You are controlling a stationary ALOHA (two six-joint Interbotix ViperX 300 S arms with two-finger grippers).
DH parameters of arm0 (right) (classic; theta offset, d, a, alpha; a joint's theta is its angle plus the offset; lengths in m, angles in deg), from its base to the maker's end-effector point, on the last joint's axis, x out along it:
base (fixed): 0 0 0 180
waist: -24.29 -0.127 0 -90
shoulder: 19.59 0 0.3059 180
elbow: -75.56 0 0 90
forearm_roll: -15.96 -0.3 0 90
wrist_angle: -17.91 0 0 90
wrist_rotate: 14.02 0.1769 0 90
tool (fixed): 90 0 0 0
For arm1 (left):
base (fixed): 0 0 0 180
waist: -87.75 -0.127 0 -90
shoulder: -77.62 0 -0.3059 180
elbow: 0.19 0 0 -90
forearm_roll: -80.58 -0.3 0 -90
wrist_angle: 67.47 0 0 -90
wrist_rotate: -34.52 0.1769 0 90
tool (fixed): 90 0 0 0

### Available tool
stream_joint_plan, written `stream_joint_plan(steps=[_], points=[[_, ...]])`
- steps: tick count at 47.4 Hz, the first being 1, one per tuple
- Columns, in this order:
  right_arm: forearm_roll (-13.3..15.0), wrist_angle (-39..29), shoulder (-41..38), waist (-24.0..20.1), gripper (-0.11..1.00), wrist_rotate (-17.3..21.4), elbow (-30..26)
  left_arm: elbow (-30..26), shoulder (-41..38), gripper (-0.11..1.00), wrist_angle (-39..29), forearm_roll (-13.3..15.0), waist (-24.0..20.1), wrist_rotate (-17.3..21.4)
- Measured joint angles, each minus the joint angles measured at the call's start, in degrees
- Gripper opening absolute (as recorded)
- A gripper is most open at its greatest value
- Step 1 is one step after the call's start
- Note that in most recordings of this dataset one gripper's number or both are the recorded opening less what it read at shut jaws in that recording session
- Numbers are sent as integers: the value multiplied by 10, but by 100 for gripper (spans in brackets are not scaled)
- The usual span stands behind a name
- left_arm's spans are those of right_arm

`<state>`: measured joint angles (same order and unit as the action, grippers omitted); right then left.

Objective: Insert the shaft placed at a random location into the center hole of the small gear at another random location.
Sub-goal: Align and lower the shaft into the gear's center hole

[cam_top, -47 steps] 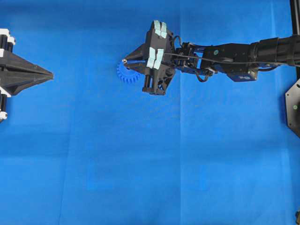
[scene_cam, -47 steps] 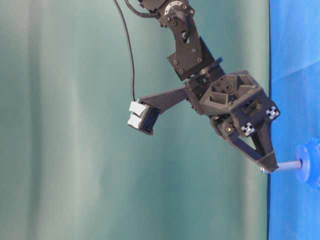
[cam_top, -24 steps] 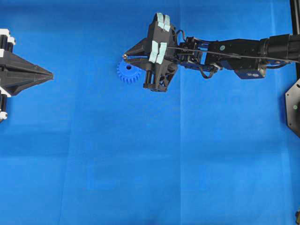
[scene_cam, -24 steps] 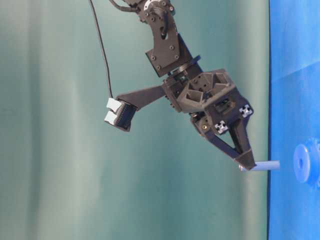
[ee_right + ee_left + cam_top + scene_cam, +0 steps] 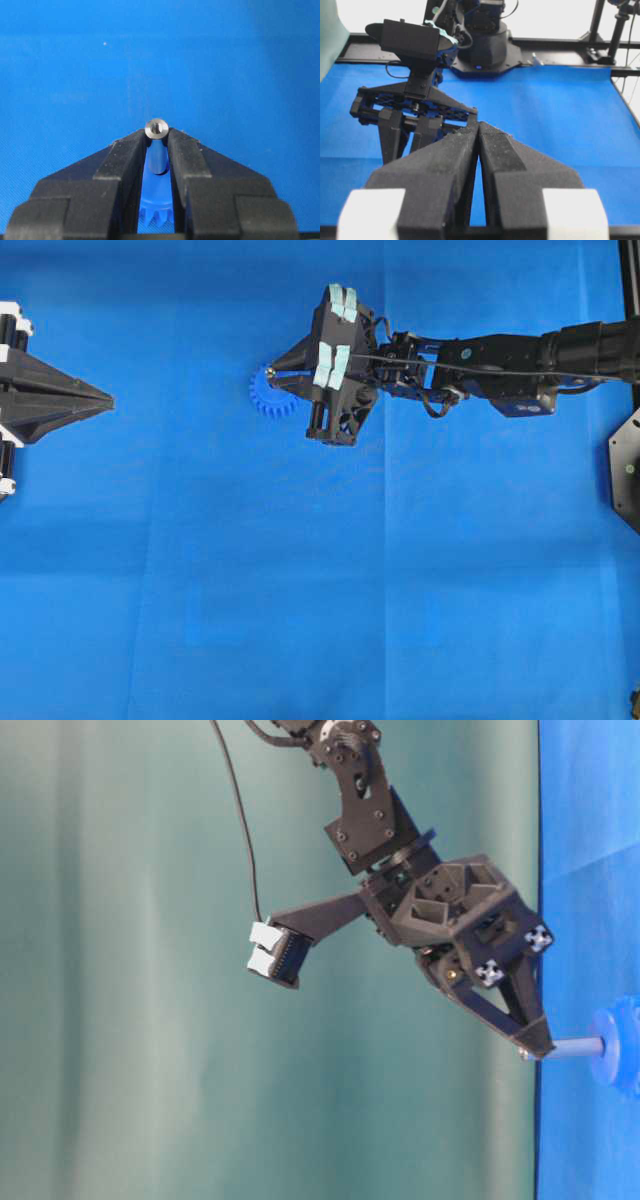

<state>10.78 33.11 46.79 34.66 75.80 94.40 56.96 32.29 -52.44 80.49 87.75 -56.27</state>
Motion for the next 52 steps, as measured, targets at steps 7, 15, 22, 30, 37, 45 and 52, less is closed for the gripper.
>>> stream_joint_plan(steps=[7, 15, 22, 30, 37, 45, 52], points=[[-3, 4, -4, 0, 5, 0, -1, 0, 0, 0, 0, 0, 0, 0], [-7, 5, -18, 0, 5, 1, 1, 0, 0, 0, 0, 1, 0, 0], [-10, 7, -27, 1, 5, 1, 0, 0, 0, 0, 0, 1, 0, 0], [-11, 11, -39, 1, 5, 3, 0, 0, 0, 0, 0, 1, 0, 0], [-14, 15, -49, 0, 5, 4, 0, 0, 0, 0, 0, 0, 0, 0], [-20, 25, -56, 0, 5, 3, -1, 0, 0, 0, 0, 0, 0, 0], [-20, 26, -56, 0, 5, 3, -1, 0, 0, 0, 0, 1, 0, 0]])
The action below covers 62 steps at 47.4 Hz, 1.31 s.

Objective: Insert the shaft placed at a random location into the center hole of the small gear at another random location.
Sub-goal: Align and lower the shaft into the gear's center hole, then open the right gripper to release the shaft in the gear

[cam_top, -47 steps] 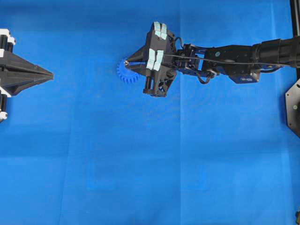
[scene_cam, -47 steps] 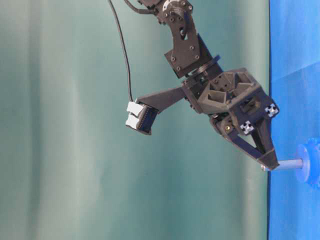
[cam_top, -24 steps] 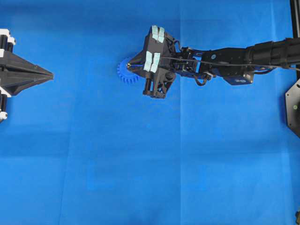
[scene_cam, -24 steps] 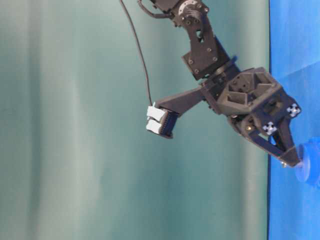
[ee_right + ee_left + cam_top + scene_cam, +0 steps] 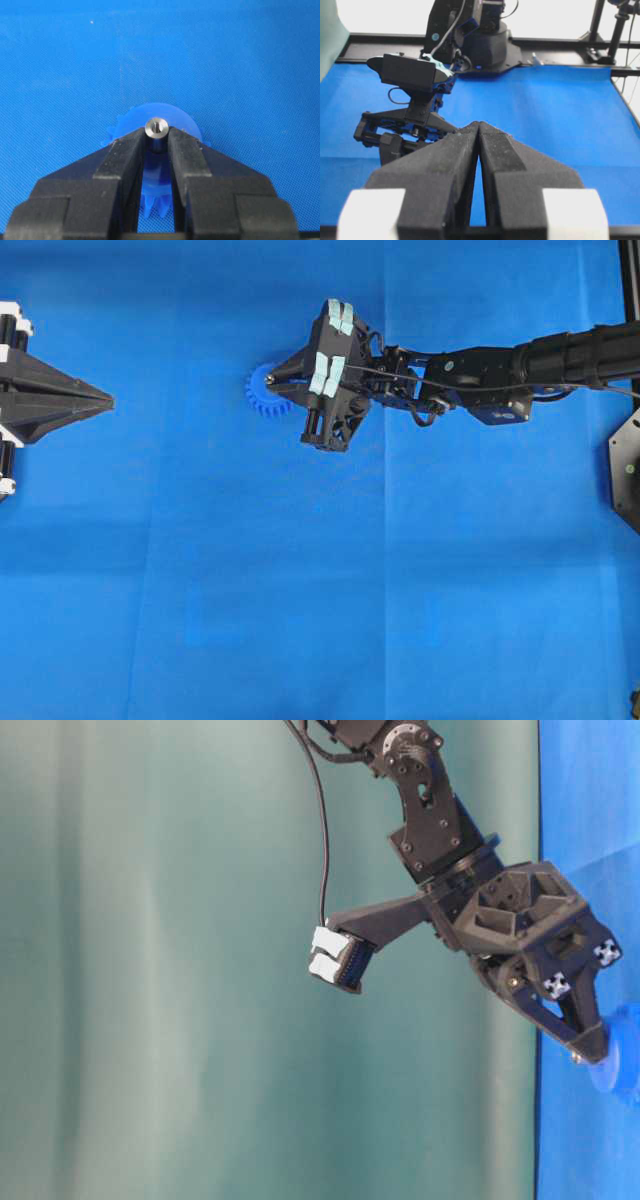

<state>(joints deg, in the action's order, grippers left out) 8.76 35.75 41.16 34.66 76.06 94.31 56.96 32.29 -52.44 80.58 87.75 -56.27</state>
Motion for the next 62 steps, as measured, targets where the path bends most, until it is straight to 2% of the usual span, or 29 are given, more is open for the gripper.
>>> stream_joint_plan(steps=[13, 17, 23, 32, 35, 48, 62], points=[[0, -2, 0, 1, 5, 1, 1, 0, 0, 0, 0, 0, 0, 0], [0, -4, 0, 1, 8, 0, 0, 0, 0, 0, 0, 0, 0, 0], [0, -8, 0, 0, 29, -1, 0, 0, 0, 0, 0, -1, 0, 0], [-1, -11, 1, 4, 82, 2, 0, 0, 0, 0, 0, -1, 0, 0], [-1, -15, 4, 4, 91, 2, 1, 0, 0, 0, 0, 0, 0, 0], [-1, -36, 60, -5, 88, -1, 19, 1, 0, 0, 0, 0, 0, 0], [5, -62, 177, -4, 88, -4, 38, 1, 0, 0, 0, 0, 0, 0]])
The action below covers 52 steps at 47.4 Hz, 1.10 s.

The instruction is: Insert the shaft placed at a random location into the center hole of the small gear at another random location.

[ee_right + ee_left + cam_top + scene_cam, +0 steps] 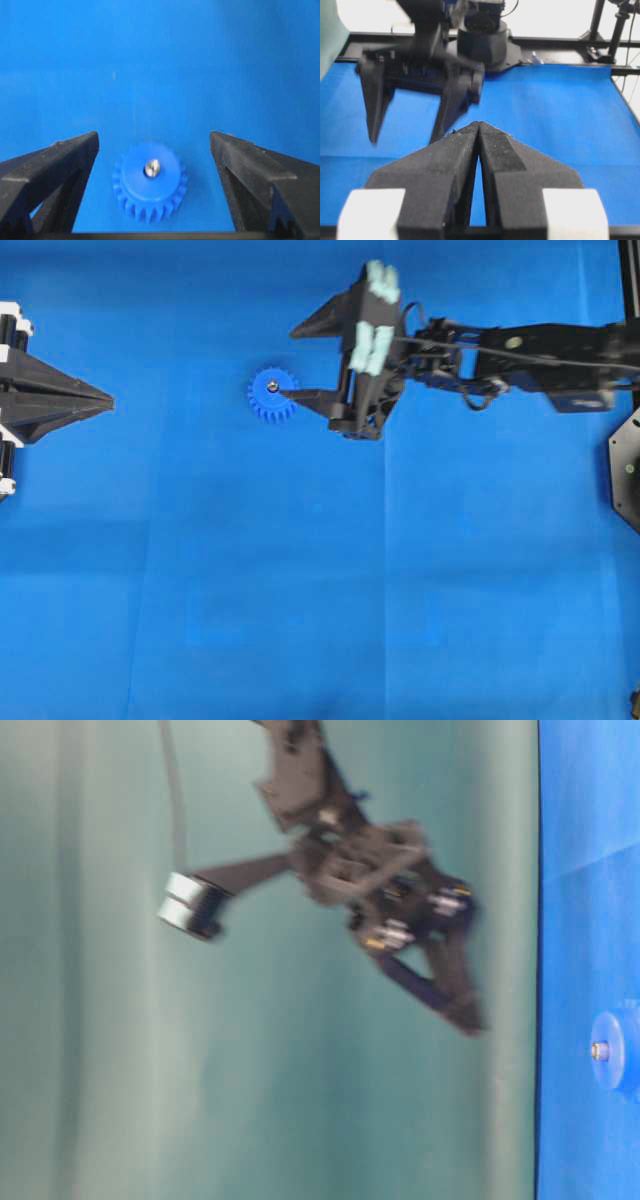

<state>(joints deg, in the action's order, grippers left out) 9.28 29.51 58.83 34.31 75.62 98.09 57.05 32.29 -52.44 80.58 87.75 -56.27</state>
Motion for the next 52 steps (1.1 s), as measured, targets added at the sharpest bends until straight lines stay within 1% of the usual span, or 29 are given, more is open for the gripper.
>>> stream_joint_plan(steps=[8, 19, 26, 35, 44, 52], points=[[6, -1, 46, -1, 88, 0, 13, 1, 0, 0, 0, -1, 0, 0], [6, -6, 58, -1, 87, 0, 30, 1, 6, 0, 0, -1, 0, 0], [6, -8, 94, -1, 87, 2, 70, 1, 13, 0, -2, -1, 0, -1], [4, -8, 171, -2, 87, 4, 135, 2, 17, 0, -4, -1, 0, -1], [0, -13, 272, -2, 87, 6, 204, 2, 17, 0, -4, 0, 0, -1], [-3, -32, 359, -1, 87, 6, 240, 2, 17, 0, -4, 0, 0, -1]])
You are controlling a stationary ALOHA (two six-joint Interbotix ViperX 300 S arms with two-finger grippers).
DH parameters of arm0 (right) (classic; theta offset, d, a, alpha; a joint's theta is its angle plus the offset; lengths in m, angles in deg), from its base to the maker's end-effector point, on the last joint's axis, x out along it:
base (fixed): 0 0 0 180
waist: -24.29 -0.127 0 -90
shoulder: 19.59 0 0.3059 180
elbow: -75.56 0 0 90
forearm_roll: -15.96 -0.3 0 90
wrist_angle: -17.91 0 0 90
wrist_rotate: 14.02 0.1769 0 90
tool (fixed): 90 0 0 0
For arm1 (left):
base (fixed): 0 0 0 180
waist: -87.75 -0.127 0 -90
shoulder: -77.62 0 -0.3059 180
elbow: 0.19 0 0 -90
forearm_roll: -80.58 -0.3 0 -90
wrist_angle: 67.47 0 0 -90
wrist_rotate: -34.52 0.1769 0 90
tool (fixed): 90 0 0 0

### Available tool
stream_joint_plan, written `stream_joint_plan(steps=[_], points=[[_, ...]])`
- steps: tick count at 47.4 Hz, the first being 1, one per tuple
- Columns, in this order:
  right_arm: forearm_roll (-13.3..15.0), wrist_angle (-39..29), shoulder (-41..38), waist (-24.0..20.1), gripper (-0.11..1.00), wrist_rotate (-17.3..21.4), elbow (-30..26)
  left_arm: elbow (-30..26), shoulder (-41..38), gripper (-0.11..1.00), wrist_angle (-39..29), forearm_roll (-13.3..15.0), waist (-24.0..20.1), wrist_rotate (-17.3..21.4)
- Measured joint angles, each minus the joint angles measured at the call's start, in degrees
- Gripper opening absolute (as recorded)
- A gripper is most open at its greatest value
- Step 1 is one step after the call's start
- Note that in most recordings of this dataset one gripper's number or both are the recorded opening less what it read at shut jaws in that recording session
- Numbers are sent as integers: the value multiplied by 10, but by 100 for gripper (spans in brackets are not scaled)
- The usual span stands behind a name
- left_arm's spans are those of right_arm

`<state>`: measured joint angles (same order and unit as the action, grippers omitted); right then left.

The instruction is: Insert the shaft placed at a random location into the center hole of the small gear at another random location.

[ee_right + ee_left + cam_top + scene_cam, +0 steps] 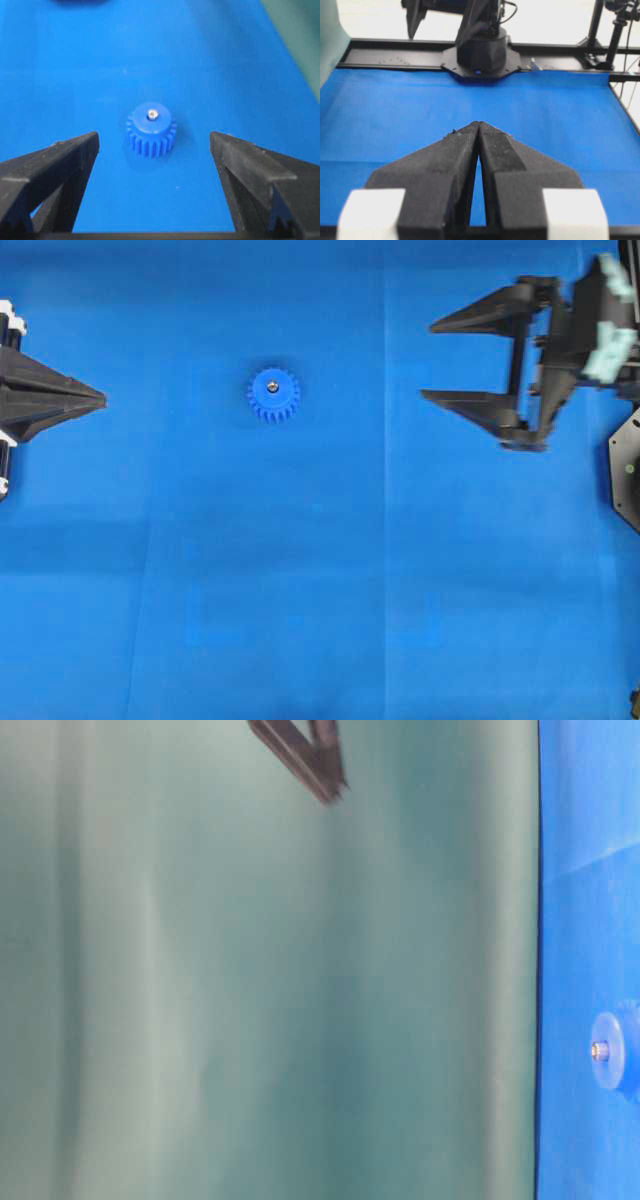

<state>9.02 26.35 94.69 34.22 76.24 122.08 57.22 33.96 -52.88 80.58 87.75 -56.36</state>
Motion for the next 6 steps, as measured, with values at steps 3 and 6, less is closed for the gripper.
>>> stream_joint_plan(steps=[3, 6], points=[[0, -7, 21, -1, 87, 0, 7, 1, 0, 0, 0, 0, 0, 0], [0, -15, 34, -1, 87, -1, 12, 1, 0, 0, 0, 0, 0, 0]])
